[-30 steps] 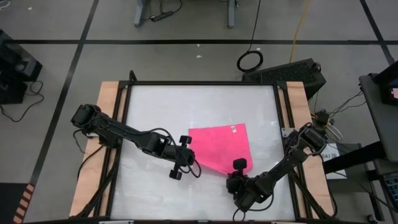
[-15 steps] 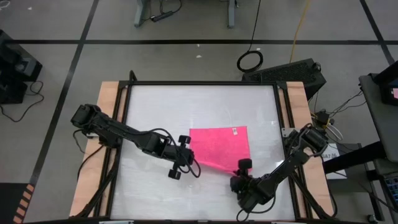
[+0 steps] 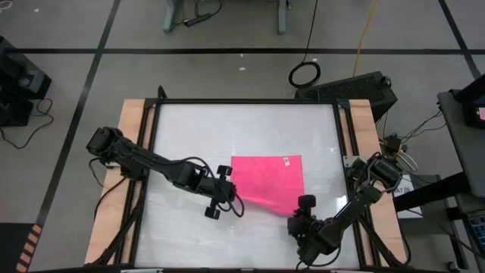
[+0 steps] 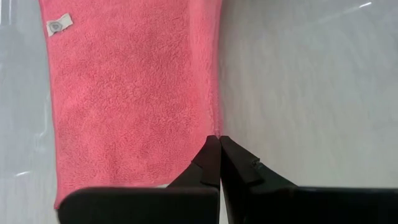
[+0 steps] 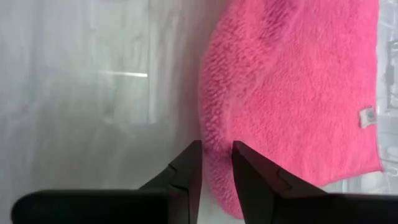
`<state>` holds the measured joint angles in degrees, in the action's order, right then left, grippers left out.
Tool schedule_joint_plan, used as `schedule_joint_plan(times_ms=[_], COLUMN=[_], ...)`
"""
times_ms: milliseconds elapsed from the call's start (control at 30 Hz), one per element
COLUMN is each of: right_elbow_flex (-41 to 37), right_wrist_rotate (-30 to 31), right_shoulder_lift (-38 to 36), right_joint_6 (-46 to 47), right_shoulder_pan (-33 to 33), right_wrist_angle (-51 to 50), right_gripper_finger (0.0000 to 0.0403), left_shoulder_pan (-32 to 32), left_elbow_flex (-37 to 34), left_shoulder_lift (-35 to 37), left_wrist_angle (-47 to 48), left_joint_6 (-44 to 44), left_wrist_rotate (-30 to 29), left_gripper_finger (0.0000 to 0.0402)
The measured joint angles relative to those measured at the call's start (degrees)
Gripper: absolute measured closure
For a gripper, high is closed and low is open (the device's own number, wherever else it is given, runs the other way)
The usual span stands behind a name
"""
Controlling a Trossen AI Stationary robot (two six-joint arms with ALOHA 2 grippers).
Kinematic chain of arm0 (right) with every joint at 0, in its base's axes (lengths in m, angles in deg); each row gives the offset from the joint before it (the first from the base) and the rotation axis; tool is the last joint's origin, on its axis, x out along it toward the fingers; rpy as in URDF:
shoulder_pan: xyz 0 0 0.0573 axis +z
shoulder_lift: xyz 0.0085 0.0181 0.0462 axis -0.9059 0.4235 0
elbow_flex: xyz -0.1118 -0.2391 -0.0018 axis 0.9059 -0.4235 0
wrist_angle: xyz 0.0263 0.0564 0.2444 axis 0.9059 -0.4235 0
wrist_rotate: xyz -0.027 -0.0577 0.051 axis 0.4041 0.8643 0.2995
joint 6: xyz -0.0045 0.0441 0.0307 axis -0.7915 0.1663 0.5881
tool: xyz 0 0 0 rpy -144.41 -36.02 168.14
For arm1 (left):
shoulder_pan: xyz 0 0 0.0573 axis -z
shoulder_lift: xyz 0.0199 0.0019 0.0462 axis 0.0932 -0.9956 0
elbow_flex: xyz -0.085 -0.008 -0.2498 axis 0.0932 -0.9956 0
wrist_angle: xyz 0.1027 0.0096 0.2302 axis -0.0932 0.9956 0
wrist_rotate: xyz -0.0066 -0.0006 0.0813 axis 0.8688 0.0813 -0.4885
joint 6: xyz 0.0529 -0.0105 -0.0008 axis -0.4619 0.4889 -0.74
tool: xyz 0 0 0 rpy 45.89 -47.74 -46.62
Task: Roll towel
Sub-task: Fold the pink towel
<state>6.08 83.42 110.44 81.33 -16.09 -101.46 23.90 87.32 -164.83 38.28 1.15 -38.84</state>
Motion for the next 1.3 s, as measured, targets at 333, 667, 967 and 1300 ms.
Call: schedule_joint_plan(times_ms=[333,667,967,1300], right_elbow_flex=[0.0,0.0,0.0,-0.5], right_wrist_rotate=[-0.5,-5.1,-1.8,-3.6], right_shoulder_lift=[0.0,-2.8,-13.8,-17.4], right_joint_6=[-2.0,-4.1,-5.1,-15.9], right_shoulder_pan=[-0.5,-0.5,-1.6,-14.9], right_wrist_angle=[-0.1,2.7,0.3,-6.9], right_gripper_finger=[0.0372,0.0401,0.0402,0.0403], left_shoulder_pan=[0.8,3.5,5.0,-3.3], left_elbow_flex=[0.0,0.0,0.0,0.0], left_shoulder_lift=[0.0,0.0,0.0,0.0], left_wrist_angle=[0.8,4.4,4.5,2.5], left_joint_6=[1.5,5.4,5.5,3.5], left_wrist_rotate=[-0.5,-0.7,-5.6,-13.8], left_gripper_finger=[0.0401,0.0401,0.0401,0.0401])
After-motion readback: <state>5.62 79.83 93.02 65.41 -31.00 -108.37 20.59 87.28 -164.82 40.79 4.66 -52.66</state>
